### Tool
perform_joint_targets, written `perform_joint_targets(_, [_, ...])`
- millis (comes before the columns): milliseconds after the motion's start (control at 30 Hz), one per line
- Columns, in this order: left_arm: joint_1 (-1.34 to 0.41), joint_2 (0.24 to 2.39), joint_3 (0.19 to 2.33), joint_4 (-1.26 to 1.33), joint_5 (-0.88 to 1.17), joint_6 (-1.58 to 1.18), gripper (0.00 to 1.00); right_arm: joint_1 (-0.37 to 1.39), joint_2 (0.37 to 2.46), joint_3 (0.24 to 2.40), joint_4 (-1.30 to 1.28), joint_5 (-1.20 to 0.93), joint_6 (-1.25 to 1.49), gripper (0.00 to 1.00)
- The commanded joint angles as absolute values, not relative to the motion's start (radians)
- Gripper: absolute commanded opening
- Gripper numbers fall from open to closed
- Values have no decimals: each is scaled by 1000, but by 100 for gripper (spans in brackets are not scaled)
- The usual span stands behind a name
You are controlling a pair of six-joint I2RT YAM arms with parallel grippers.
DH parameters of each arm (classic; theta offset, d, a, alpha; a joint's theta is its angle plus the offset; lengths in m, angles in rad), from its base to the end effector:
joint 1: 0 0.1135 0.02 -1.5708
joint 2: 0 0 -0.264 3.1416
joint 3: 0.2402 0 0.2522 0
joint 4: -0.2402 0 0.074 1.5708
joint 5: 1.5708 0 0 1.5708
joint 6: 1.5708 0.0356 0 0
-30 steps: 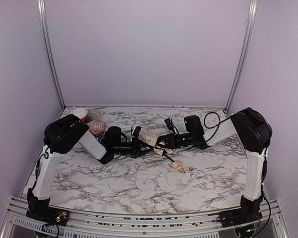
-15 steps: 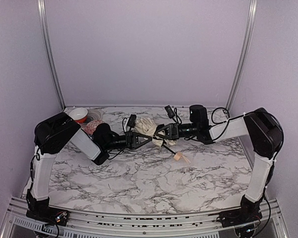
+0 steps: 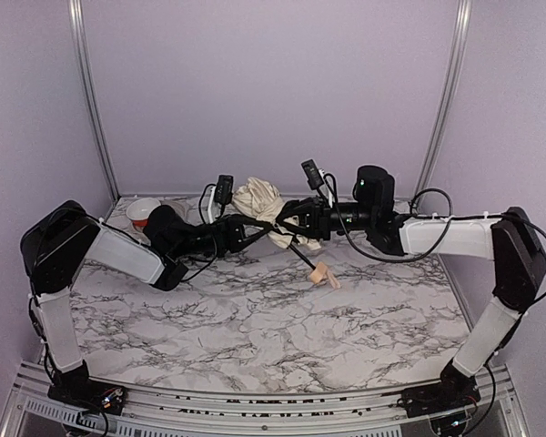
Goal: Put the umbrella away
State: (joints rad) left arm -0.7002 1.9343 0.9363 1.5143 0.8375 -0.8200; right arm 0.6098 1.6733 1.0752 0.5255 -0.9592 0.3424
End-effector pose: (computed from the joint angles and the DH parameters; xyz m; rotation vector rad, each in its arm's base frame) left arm 0.2752 -0.2665 0.2352 0.8061 1.1967 -1.7262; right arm 0.2927 0.2400 0.2809 -1.0153 1.5357 1.4725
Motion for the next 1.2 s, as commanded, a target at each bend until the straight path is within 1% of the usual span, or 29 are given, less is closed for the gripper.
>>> perform_joint_targets(0, [-687, 1928, 923, 1216, 732, -757, 0, 788, 1545, 1202, 524, -1323, 127, 0])
perform_joint_targets(167, [-693, 1904, 909, 1211, 772, -744, 0, 788, 1472, 1214, 482, -1304, 88, 0])
perform_joint_targets(267, [-709, 1886, 910, 1165, 813, -694, 0, 788, 1444, 1245, 395, -1287, 18, 0])
perform_joint_targets(367, [-709, 1860, 897, 1021, 821, -564, 0, 788, 1426, 1281, 282, -1298, -60, 0])
perform_joint_targets(433, [-709, 1843, 910, 845, 795, -429, 0, 791, 1417, 1306, 175, -1301, -128, 0])
perform_joint_targets(467, [-711, 1836, 935, 714, 775, -329, 0, 793, 1415, 1315, 136, -1300, -157, 0])
perform_joint_targets(533, [-709, 1831, 973, 564, 717, -218, 0, 796, 1409, 1327, 95, -1304, -192, 0])
perform_joint_targets(600, [-705, 1836, 1016, 481, 684, -160, 0, 799, 1404, 1326, 95, -1315, -201, 0])
perform_joint_targets(800, [-696, 1864, 1094, 449, 560, -188, 0, 814, 1402, 1332, 97, -1341, -205, 0])
perform_joint_targets(833, [-695, 1857, 1098, 449, 528, -190, 3, 816, 1400, 1332, 96, -1342, -205, 0])
perform_joint_targets(967, [-694, 1818, 1104, 451, 377, -198, 4, 816, 1389, 1327, 81, -1339, -219, 0])
perform_joint_targets(1000, [-693, 1811, 1106, 451, 357, -198, 6, 816, 1386, 1325, 79, -1339, -221, 0])
perform_joint_targets(1033, [-693, 1808, 1113, 450, 351, -197, 10, 816, 1384, 1323, 79, -1339, -222, 0])
perform_joint_targets(1067, [-691, 1808, 1118, 447, 349, -200, 12, 817, 1382, 1320, 80, -1341, -220, 0])
perform_joint_targets(1167, [-687, 1820, 1132, 443, 349, -223, 13, 826, 1378, 1317, 78, -1340, -224, 0])
